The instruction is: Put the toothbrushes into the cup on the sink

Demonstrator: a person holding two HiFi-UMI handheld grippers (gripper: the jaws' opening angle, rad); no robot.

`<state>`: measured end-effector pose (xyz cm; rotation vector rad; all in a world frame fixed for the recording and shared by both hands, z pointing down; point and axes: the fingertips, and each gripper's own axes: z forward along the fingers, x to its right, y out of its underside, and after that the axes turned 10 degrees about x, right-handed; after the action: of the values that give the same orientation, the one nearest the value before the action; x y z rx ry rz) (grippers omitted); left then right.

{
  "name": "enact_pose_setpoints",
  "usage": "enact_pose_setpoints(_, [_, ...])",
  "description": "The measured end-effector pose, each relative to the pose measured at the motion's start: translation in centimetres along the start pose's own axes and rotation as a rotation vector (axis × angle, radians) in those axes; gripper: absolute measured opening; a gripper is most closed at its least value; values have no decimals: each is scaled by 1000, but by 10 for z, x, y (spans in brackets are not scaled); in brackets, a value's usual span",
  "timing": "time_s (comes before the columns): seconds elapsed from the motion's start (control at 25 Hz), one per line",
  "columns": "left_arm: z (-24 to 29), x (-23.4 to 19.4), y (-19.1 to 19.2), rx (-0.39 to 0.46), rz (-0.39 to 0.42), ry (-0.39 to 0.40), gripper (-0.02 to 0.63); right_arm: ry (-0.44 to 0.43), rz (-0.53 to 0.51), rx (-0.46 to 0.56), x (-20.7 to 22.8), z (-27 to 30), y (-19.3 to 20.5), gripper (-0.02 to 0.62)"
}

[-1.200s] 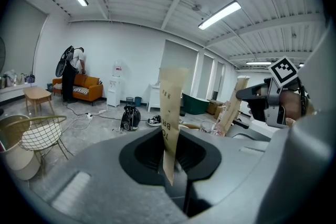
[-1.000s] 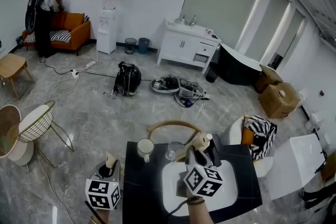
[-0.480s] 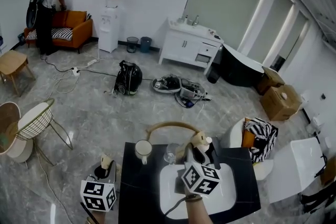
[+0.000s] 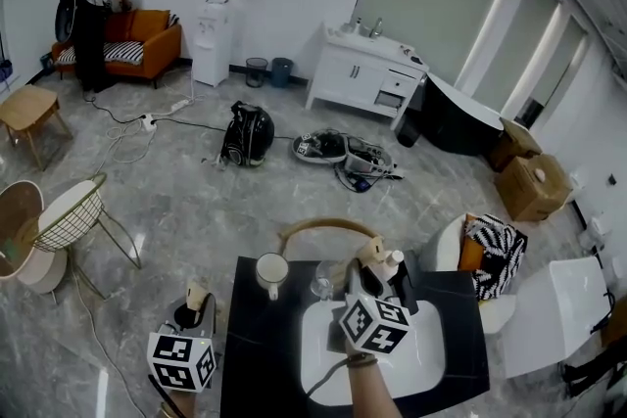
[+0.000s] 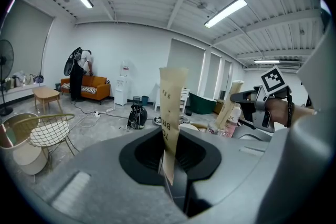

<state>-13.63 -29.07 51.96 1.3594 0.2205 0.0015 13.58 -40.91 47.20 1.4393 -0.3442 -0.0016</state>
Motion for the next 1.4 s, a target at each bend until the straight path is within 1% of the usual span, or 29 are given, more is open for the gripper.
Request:
enact_pose_setpoints(0.32, [1, -4, 8, -10, -6, -13, 40, -8, 1, -27, 6, 6, 16, 28])
enact_pose_setpoints(0.92, [11, -2, 16, -34, 0, 7, 40, -5, -1, -59, 11, 16, 43, 28])
enact_pose_setpoints(1.2, [9, -6, 17, -39, 4, 8, 40, 7, -54, -68, 6, 16, 50, 29])
enact_pose_setpoints(1.32, [9, -6, 18, -40, 3, 10, 40, 0, -77, -82, 5, 17, 55, 32])
enact_pose_setpoints(1.4, [9, -6, 20, -42, 3, 13, 40, 2, -84, -90, 5, 16, 58, 54])
